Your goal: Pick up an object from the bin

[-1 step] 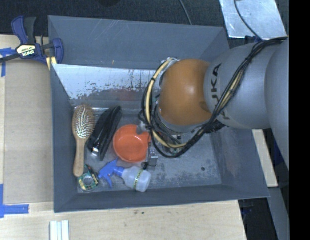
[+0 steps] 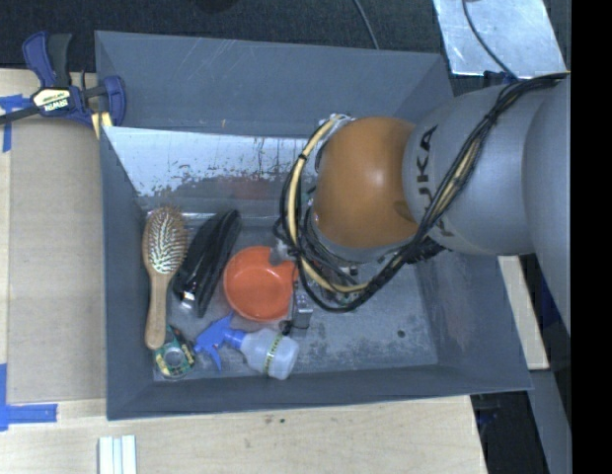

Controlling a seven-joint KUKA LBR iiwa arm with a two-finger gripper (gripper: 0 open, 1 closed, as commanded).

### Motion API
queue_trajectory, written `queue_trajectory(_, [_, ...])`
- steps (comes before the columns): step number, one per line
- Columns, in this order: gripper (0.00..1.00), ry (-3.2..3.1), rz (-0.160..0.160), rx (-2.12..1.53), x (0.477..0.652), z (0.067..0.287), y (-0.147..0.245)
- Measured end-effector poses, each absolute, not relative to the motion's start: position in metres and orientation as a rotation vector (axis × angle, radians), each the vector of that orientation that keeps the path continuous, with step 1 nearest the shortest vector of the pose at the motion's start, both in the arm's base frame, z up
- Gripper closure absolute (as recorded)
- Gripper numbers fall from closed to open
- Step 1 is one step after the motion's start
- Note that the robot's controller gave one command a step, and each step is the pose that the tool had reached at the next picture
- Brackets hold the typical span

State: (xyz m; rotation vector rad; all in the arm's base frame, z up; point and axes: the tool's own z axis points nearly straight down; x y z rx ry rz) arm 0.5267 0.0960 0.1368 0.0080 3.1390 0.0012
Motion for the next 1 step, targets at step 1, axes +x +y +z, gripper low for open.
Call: queue_trajectory(1, [0.0,3.133,0.003,0.034,0.5338,0.1343,0.0992])
